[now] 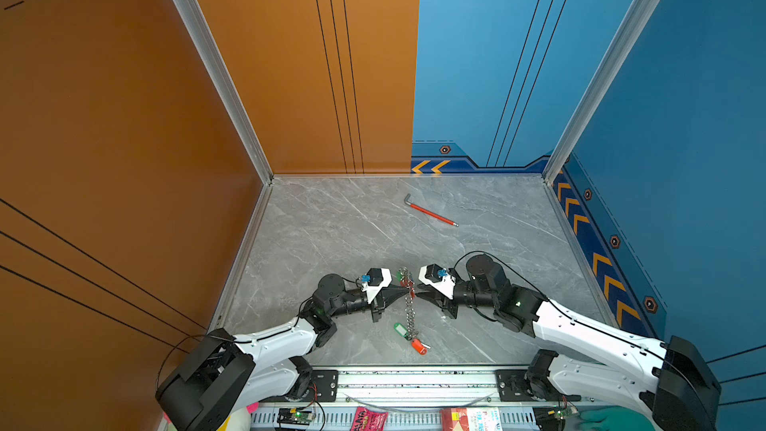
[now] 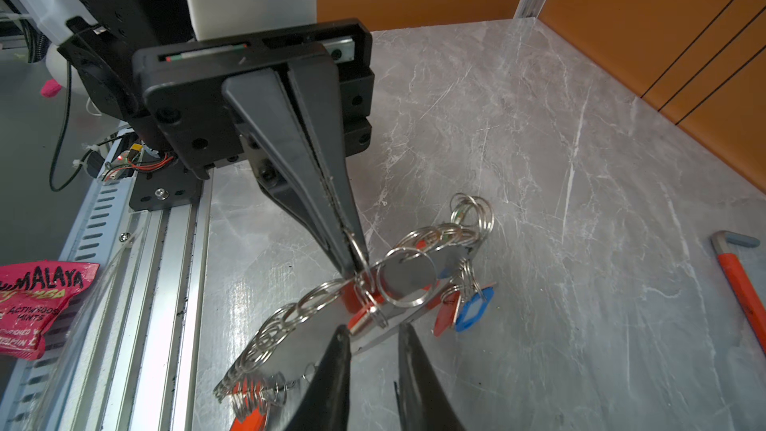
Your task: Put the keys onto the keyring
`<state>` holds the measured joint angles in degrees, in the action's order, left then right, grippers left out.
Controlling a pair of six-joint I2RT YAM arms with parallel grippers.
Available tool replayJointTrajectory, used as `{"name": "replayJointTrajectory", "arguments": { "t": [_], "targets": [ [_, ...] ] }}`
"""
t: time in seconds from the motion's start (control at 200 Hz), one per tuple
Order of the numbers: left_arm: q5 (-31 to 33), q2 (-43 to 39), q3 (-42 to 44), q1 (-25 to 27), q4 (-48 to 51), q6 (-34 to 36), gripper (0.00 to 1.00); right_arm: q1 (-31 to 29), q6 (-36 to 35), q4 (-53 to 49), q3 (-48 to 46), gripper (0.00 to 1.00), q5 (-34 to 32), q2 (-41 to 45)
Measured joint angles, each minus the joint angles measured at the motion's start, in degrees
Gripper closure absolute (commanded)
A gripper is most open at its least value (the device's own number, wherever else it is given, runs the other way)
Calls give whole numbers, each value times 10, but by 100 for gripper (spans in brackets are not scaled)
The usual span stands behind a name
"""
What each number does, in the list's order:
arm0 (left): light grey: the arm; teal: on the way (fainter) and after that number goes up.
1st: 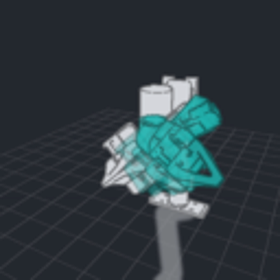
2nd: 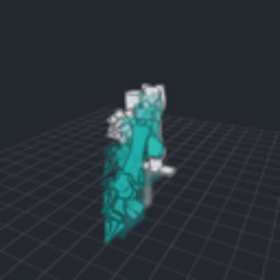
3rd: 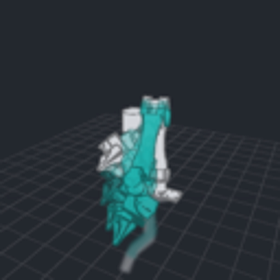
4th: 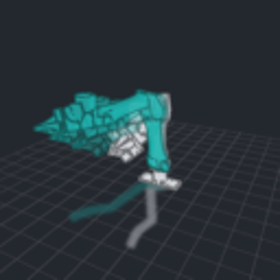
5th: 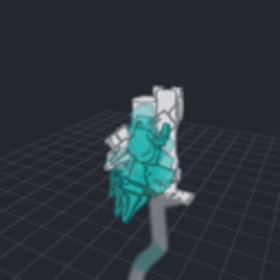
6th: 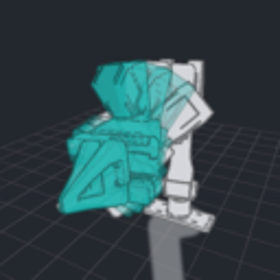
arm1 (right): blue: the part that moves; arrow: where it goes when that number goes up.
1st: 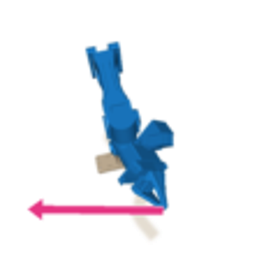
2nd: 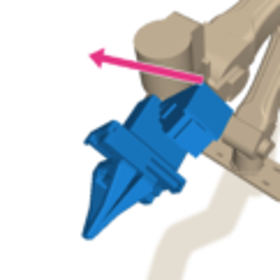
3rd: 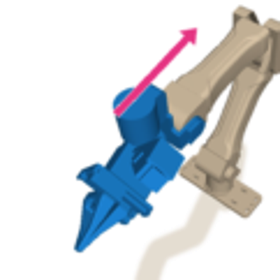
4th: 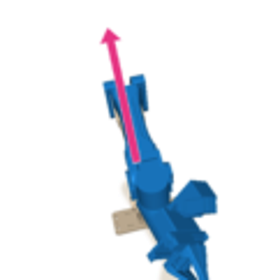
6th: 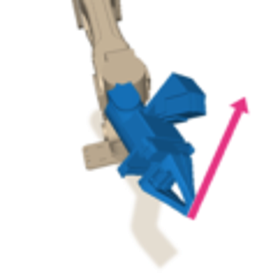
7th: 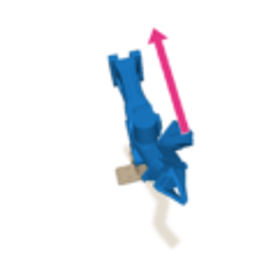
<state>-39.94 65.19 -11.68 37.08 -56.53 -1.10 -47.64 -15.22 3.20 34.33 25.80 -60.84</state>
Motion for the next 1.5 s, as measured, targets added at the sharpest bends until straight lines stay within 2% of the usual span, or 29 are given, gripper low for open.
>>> {"name": "replayJointTrajectory", "arguments": {
  "t": [0.3, 0.811, 0.906, 1.041, 1.231, 1.501],
  "targets": [
    [-32, 15, -6, 0, -3, -3, 100, 4, 0, 20, 0, 81, 38, 0],
    [-52, 22, -12, 1, -6, -5, 100, 5, -5, 19, 0, 100, 56, -6],
    [-51, 23, -12, 1, -6, -5, 100, 5, -5, 17, 0, 100, 55, -6],
    [-49, 31, -12, 1, -7, -3, 87, 2, -14, -13, 16, 100, 45, -11],
    [-35, 26, -12, 0, -10, -4, 71, -17, -33, -118, 80, 100, -6, -37],
    [-23, -2, -12, 0, 6, 2, 72, -47, -60, -229, 146, 100, -68, -58]
  ]
}}
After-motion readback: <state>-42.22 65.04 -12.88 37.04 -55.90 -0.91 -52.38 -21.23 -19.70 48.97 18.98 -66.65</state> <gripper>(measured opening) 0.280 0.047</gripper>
